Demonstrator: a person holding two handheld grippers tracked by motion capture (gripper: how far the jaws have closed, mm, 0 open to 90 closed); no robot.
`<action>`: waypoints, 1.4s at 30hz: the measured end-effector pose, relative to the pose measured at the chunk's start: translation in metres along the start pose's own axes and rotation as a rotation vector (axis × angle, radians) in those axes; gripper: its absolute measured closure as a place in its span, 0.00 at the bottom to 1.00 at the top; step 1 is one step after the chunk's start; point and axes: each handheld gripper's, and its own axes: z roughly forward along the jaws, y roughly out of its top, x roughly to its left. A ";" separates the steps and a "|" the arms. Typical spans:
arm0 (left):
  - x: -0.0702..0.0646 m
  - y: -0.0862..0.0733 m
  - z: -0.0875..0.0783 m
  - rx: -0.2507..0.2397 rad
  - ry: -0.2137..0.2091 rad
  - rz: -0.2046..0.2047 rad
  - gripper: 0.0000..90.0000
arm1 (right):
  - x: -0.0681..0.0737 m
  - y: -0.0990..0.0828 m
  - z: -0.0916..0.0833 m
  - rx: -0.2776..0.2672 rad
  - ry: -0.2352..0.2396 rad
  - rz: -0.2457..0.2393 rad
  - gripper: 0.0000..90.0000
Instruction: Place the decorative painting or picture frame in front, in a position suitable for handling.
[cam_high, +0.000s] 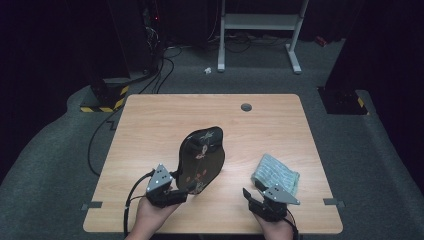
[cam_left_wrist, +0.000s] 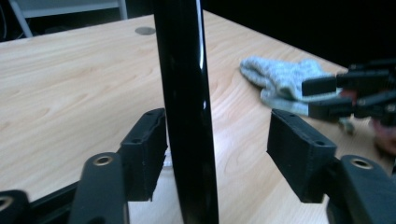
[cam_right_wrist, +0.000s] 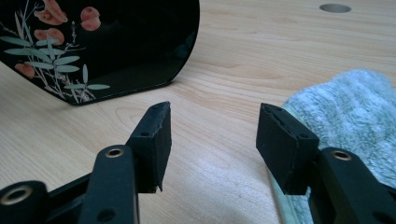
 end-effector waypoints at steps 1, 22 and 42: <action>-0.001 -0.008 -0.004 0.006 -0.003 0.006 0.42 | 0.000 0.000 0.000 0.003 0.001 0.003 0.49; 0.022 -0.078 -0.004 0.176 0.073 0.013 0.40 | -0.014 0.000 -0.003 0.042 -0.046 0.025 0.42; 0.043 -0.083 0.000 0.274 0.170 -0.033 0.37 | -0.080 0.021 -0.013 0.137 -0.133 -0.011 0.21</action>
